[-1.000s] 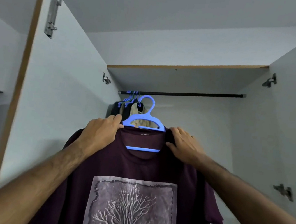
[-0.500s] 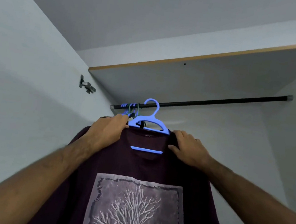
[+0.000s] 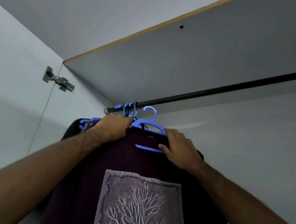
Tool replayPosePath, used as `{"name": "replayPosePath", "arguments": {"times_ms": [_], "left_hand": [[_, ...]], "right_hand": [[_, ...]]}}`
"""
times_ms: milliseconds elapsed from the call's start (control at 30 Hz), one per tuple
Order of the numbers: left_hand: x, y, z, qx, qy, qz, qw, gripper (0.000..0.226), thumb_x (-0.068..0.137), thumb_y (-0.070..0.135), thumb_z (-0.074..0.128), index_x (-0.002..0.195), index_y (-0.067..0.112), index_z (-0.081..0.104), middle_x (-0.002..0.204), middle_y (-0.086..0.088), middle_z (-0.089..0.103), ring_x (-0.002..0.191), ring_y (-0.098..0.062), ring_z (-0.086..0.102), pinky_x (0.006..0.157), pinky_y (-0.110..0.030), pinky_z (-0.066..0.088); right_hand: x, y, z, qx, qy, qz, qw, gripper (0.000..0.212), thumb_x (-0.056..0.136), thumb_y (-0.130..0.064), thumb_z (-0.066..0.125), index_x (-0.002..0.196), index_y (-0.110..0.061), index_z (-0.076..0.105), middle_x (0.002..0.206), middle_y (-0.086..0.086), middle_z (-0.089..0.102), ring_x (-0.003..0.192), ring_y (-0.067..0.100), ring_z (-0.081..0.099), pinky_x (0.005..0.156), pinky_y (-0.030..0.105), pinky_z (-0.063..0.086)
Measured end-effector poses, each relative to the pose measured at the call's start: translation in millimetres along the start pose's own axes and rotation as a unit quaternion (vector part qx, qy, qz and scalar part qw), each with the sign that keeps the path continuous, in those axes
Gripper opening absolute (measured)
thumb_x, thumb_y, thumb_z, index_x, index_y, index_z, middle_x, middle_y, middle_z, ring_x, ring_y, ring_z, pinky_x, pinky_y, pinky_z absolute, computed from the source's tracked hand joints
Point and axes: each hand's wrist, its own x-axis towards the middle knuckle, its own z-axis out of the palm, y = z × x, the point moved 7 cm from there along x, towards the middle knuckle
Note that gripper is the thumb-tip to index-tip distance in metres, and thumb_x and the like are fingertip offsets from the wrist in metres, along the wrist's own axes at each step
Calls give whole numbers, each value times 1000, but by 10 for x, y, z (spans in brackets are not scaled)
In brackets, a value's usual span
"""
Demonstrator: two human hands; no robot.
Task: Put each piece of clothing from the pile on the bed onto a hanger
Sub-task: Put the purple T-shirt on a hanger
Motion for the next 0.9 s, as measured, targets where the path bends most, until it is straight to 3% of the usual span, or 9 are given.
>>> {"name": "replayPosePath", "arguments": {"times_ms": [333,567,700,900], "left_hand": [[682,-50,554,133,-13,-31,990,21,95,16,49,114,16,56,115,-7,65,99,-30,66,78,-43,52],[929,-16,590,137,2,-65,988,38,90,6,49,126,13,39,111,-12,66,96,-39,65,68,-45,47],[1022,21,610,170,23,-62,983,46,91,3,47,135,11,37,114,-13,67,100,-38,66,67,-39,39],[1080,-49,430,215,59,-78,972,31,95,7,41,127,9,42,111,-14,67,96,-38,68,65,-38,38]], "right_hand": [[459,401,735,65,4,-40,997,54,99,-46,49,145,-21,36,146,3,43,128,27,46,104,46,38],[680,416,896,99,20,-39,994,56,99,-45,51,145,-19,35,146,6,43,127,29,46,103,47,39],[745,371,908,103,27,-44,993,52,98,-47,52,141,-19,39,141,7,47,123,30,49,101,48,42],[847,395,878,125,40,-51,990,55,94,-48,56,138,-19,42,141,8,49,128,30,49,104,51,42]]}}
